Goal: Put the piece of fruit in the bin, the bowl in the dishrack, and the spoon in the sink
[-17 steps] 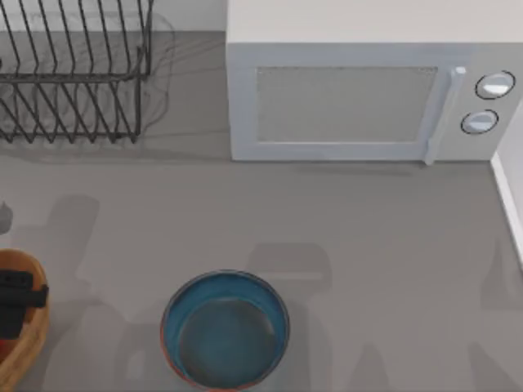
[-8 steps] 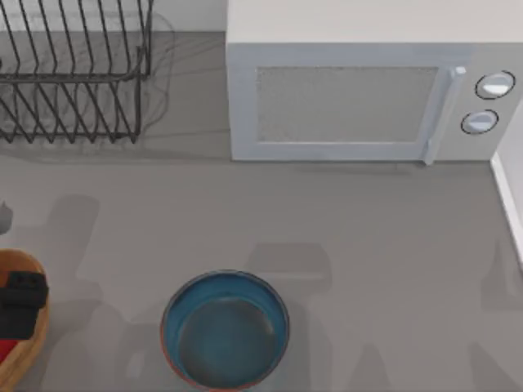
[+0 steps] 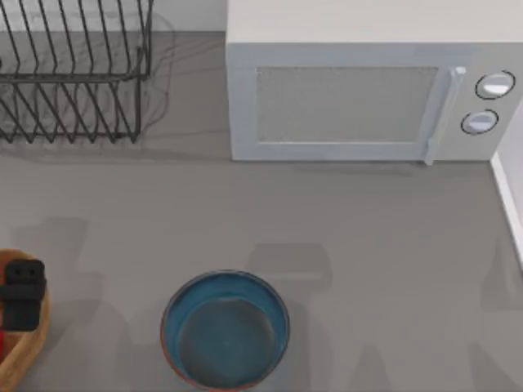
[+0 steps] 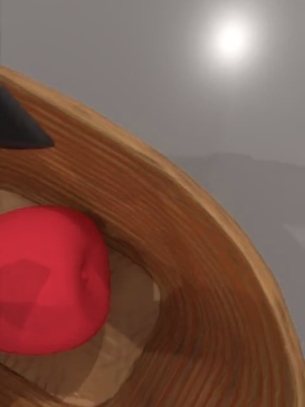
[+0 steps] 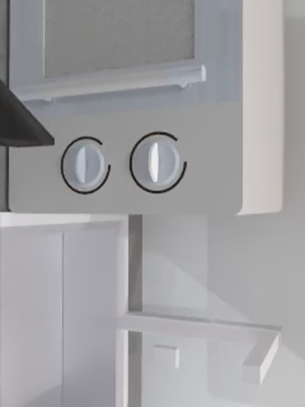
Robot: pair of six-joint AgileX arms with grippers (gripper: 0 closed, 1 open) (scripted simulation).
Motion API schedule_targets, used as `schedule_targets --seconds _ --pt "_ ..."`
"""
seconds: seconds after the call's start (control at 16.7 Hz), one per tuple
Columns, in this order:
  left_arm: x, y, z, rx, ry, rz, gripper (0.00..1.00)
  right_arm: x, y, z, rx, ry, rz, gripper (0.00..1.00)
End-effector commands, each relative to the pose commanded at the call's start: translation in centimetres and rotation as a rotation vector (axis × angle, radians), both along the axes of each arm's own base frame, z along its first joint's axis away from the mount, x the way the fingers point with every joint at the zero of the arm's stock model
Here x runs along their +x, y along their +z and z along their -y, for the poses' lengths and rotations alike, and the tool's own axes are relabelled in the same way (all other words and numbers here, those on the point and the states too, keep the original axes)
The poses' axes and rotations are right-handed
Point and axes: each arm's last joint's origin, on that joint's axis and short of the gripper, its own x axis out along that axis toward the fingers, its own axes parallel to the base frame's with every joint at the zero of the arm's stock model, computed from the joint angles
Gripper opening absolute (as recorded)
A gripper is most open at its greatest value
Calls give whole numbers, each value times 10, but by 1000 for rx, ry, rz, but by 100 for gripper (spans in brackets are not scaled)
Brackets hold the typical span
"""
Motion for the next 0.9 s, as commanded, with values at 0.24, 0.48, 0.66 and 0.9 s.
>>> schedule_targets --seconds 0.24,0.48,0.66,0.9 --pt "-28 -10 -5 -54 -19 324 100 0 0 0 0 0 0 100" --pt "-50 -26 -8 -85 -56 703 100 0 0 0 0 0 0 100" --pt "-58 -36 -9 -94 -86 970 100 0 0 0 0 0 0 100" --pt "-62 -42 -10 -97 -112 1174 100 0 0 0 0 0 0 100"
